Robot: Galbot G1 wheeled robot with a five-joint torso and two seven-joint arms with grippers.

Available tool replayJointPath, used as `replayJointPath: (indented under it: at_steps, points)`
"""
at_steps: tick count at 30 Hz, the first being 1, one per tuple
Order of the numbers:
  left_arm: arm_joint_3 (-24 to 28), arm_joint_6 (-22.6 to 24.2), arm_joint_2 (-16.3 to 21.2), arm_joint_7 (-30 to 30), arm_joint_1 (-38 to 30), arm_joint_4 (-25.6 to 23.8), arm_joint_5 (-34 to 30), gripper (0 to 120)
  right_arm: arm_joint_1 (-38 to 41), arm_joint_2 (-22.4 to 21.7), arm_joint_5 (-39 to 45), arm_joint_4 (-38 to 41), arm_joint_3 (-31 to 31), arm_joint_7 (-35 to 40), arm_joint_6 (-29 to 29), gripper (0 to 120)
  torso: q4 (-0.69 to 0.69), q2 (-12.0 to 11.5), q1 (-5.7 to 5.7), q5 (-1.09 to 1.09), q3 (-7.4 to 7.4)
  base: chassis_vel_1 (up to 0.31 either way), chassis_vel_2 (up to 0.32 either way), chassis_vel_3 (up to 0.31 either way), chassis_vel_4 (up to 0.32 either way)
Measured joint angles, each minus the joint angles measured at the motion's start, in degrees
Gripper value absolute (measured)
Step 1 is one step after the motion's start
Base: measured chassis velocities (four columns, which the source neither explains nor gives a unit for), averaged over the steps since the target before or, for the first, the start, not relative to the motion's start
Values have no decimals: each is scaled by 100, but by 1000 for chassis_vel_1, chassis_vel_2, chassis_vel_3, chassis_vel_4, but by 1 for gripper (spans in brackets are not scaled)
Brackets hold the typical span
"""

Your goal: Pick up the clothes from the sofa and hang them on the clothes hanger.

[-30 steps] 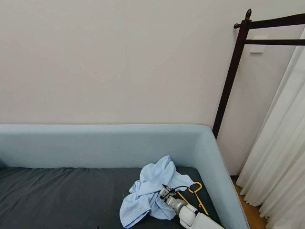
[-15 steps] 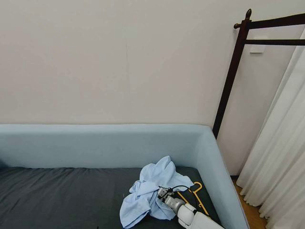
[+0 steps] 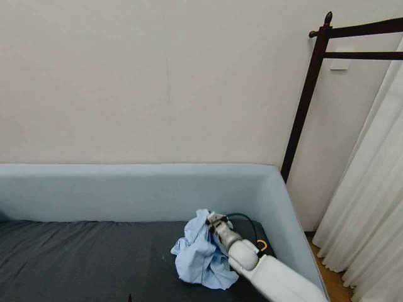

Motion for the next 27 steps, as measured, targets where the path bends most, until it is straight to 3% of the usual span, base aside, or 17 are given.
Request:
replayJointPath:
  at_steps: [6, 14, 17, 27]
  points:
    - [-3, 1, 48, 0, -6, -61, -34, 100, 945, -95, 1193, 1013, 449, 800, -994, 0, 2, 0, 1, 0, 0, 0, 0, 0, 0]
    - [7, 6, 121, 4, -33, -117, -83, 100, 1876, -231, 2089, 1433, 767, 1491, -1755, 0, 0, 0, 1, 1, 0, 0, 0, 0, 0]
    - [29, 7, 167, 15, -44, -134, -100, 100, 2602, -354, 2829, 1595, 827, 2203, -2322, 0, 1, 0, 1, -1, 0, 0, 0, 0, 0]
    - [16, -31, 350, 32, -52, -186, -183, 100, 3330, -582, 3991, 2081, 568, 3448, -2578, 0, 1, 0, 0, -2, -1, 0, 0, 0, 0]
